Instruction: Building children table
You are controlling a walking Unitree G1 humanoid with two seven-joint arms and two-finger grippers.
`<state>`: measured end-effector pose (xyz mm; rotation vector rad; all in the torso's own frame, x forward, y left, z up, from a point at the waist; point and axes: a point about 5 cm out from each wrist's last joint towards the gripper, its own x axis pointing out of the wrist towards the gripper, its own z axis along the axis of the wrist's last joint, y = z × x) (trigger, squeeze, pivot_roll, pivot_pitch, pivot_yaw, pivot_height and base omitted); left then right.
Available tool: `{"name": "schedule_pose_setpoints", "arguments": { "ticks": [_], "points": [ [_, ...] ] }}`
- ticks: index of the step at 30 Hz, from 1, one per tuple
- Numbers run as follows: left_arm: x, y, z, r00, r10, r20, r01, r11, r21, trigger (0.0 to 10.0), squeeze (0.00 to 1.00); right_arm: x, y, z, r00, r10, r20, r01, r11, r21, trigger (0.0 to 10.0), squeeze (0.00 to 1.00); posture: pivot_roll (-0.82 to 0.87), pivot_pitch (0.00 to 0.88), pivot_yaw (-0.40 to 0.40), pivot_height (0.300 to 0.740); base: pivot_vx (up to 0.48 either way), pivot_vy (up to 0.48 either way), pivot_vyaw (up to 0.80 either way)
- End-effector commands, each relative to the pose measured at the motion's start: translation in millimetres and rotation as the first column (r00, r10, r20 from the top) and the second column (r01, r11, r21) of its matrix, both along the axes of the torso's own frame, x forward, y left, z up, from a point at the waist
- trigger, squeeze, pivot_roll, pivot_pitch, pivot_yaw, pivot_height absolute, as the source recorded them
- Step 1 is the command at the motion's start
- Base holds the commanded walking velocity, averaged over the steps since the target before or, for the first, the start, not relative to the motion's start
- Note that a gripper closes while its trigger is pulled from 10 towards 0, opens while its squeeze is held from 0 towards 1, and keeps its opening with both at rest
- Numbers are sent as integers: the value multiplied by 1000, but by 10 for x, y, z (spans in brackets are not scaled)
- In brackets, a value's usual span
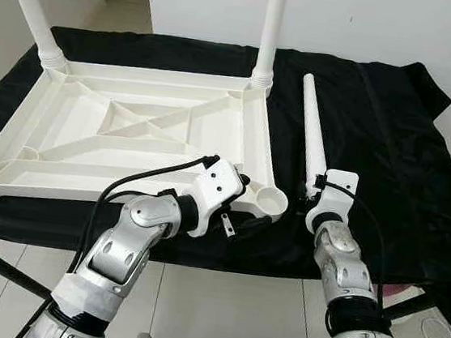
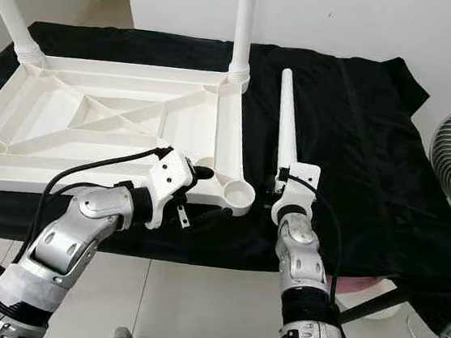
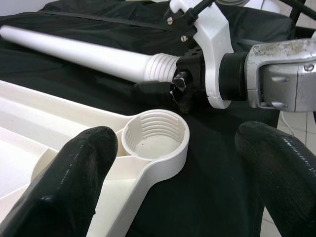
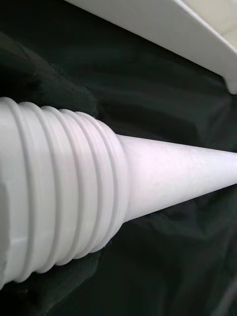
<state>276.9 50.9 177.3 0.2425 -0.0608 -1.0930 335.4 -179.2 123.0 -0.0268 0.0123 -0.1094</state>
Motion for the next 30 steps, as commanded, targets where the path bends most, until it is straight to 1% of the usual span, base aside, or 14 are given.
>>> {"name": "schedule_pose_setpoints", "arguments": {
  "ticks": [1,2,4,8,12,13,15,18,19,20,22,25,26,30],
  "points": [
    [19,-33,80,999,39,2,-39,998,-45,10000,0,-11,-29,98,993,-37,108,39,999,-15,10000,0,-86,65,38,740,0,0,0],
    [25,-48,104,999,36,-8,-37,997,-67,10000,0,-19,-29,144,988,-39,152,42,999,-19,10000,0,-86,65,38,740,0,0,0],
    [28,-57,119,999,34,-15,-35,996,-79,10000,0,-24,-29,173,983,-39,180,43,999,-22,10000,0,-86,65,38,740,0,0,0],
    [51,-111,217,999,4,-36,-9,991,-137,10000,0,-67,35,396,938,18,347,1,999,-53,10000,0,-92,54,39,740,0,0,0],
    [62,-134,263,999,-9,-44,2,986,-165,10000,0,-86,69,463,916,39,400,-12,997,-71,10000,0,-95,42,43,740,0,0,0],
    [82,-163,341,998,-29,-64,15,977,-214,10000,0,-102,109,521,891,65,450,-25,995,-94,10000,0,-96,38,45,740,0,0,0],
    [82,-163,341,998,-29,-64,15,977,-214,10000,0,-102,109,521,891,65,450,-25,995,-94,10000,0,-96,38,45,740,0,0,0],
    [121,-187,446,993,-60,-99,31,960,-278,10000,0,-119,134,594,862,78,500,-17,992,-125,10000,0,-96,37,49,740,0,0,0],
    [149,-188,519,989,-83,-120,41,947,-317,10000,0,-132,149,645,844,92,528,-11,988,-154,10000,0,-100,36,53,740,0,0,0],
    [149,-188,519,989,-83,-120,41,947,-317,10000,0,-132,149,645,844,92,528,-11,988,-154,10000,0,-100,36,53,740,0,0,0],
    [206,-166,651,981,-128,-148,65,927,-369,10000,0,-146,166,723,817,111,566,3,980,-197,10000,0,-106,34,59,740,0,0,0],
    [254,-140,731,975,-155,-157,83,918,-388,10000,0,-143,184,757,804,129,581,-2,977,-215,10000,0,-109,37,61,740,0,0,0],
    [267,-134,751,973,-164,-166,87,915,-394,10000,1000,-146,192,768,798,139,587,-3,974,-226,10000,0,-109,40,63,740,0,0,0],
    [280,-114,809,956,-219,-194,119,898,-424,10000,1000,-159,230,774,786,182,591,-29,965,-259,10000,0,-109,40,63,740,0,0,0]
  ]
}}
